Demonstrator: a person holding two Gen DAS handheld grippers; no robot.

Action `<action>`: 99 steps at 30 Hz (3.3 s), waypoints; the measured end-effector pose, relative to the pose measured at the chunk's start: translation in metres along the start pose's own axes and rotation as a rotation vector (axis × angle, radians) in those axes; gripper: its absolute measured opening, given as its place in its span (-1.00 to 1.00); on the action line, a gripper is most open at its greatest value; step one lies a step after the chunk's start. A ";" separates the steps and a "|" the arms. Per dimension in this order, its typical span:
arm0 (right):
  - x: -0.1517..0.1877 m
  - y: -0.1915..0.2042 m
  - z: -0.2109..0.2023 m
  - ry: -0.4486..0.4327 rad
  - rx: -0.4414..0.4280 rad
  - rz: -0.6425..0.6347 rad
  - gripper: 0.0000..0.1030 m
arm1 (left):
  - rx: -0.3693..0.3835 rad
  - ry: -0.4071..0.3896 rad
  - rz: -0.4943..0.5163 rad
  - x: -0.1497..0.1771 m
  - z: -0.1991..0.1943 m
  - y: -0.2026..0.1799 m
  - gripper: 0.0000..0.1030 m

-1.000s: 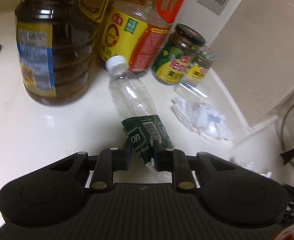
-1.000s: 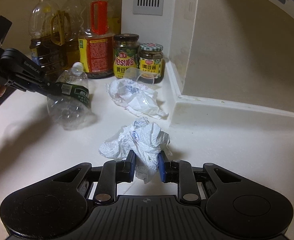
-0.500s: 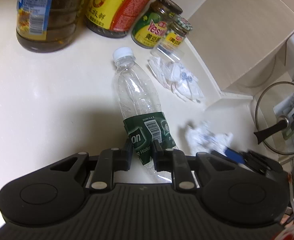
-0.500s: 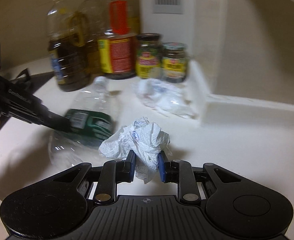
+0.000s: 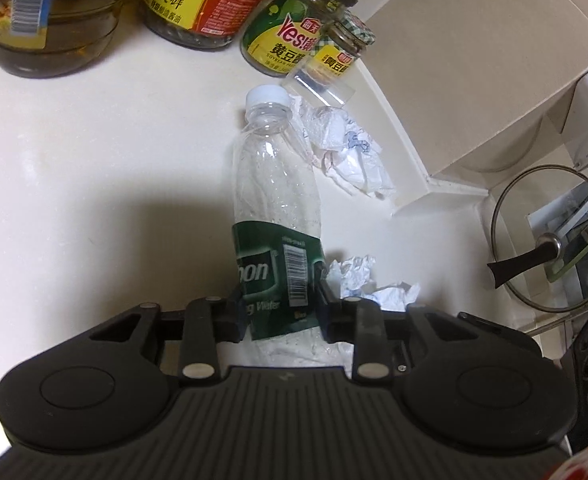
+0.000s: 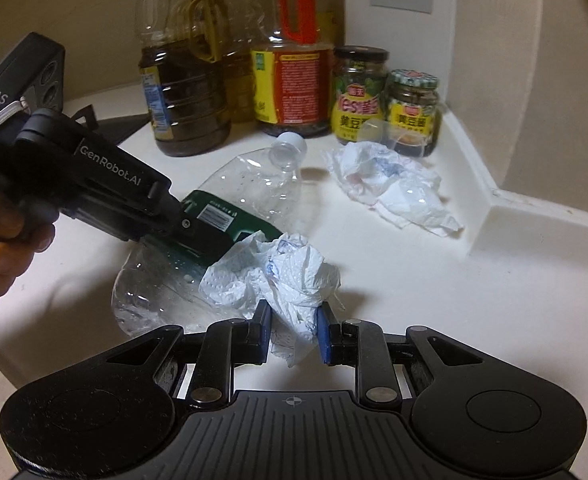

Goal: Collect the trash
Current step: 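Grasp the green-labelled water bottle with the left tool while the right tool holds the tissue, then carry the water bottle and tissue down over the wastebasket with both tools, then open both tools over the wastebasket, dropping the bottle and tissue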

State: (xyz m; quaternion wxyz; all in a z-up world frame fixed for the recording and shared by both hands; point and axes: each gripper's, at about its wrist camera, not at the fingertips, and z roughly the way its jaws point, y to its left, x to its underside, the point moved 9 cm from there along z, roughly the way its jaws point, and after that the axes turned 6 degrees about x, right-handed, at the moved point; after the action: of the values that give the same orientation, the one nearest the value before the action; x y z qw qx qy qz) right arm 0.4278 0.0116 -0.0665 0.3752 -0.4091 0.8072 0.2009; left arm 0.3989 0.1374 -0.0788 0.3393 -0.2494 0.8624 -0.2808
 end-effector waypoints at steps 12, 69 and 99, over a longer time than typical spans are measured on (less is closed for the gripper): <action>0.022 -0.018 -0.042 0.009 0.079 0.147 -0.54 | -0.035 -0.028 0.141 0.023 -0.042 -0.031 -0.72; 0.240 0.098 -0.108 0.215 0.309 0.252 -0.53 | -0.197 0.270 0.260 0.311 -0.046 0.014 -0.72; 0.258 0.095 -0.073 0.271 0.348 0.271 -0.54 | -0.258 0.296 0.202 0.312 0.002 0.028 -0.71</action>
State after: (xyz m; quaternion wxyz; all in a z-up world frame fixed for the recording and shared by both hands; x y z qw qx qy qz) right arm 0.2194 -0.1107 -0.2168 0.2980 -0.2495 0.9200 0.0509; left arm 0.1920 -0.0368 -0.2372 0.2006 -0.1591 0.9522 -0.1663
